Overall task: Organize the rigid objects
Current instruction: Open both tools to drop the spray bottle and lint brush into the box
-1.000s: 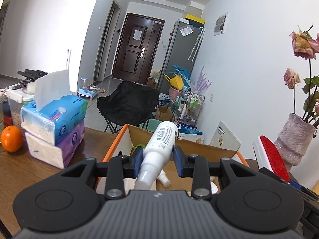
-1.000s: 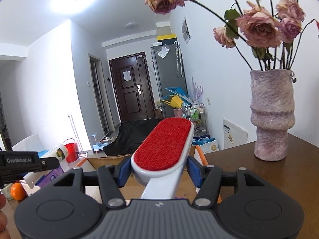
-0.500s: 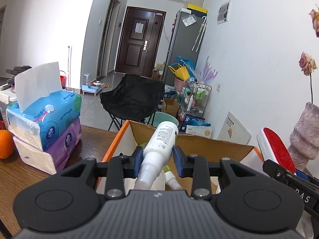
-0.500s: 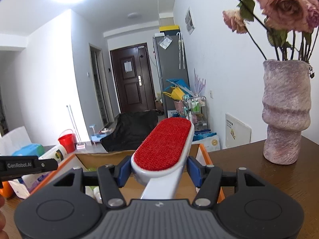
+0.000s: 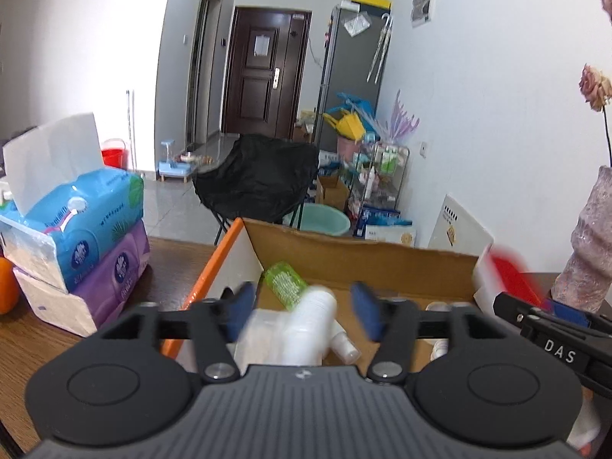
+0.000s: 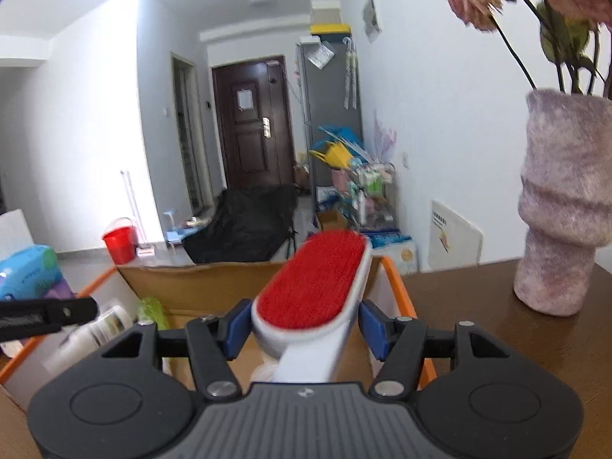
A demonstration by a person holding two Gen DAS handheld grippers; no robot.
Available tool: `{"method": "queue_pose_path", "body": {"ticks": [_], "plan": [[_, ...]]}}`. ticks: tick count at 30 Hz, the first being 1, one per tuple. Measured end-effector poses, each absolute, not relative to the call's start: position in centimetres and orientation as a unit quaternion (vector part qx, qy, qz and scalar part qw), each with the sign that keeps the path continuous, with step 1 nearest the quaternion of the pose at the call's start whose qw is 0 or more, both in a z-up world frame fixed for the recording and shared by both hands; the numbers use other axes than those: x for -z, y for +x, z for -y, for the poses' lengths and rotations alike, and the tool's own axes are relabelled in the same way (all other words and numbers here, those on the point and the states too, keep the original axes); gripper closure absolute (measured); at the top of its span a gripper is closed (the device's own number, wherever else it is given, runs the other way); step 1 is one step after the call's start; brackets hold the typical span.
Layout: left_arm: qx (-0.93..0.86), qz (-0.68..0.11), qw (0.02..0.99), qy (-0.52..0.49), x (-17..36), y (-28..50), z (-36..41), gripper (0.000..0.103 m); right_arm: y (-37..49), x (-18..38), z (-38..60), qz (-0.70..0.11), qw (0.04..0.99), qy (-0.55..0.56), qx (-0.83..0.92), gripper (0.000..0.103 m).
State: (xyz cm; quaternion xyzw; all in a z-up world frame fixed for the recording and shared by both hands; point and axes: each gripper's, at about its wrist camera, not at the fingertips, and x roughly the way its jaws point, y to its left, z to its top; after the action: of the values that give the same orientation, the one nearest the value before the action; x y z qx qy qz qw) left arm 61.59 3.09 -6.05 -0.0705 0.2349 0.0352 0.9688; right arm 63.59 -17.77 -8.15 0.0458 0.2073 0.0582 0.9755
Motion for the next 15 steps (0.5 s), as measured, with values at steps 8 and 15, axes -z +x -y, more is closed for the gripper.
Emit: {"method": "queue_pose_path", "body": {"ticks": [8,15], "plan": [[-0.050,-0.215,0.973,-0.070,5.2,60.3,-3.5,0.008,62.6,7.3,19.2,-0.188,0.979,0.068,-0.032,0.004],[-0.067,-0.217,0.972,-0.068,4.9,59.6,-4.1,0.000,62.1,7.2,20.1,-0.186,0.979,0.079,-0.021,0.000]]}}
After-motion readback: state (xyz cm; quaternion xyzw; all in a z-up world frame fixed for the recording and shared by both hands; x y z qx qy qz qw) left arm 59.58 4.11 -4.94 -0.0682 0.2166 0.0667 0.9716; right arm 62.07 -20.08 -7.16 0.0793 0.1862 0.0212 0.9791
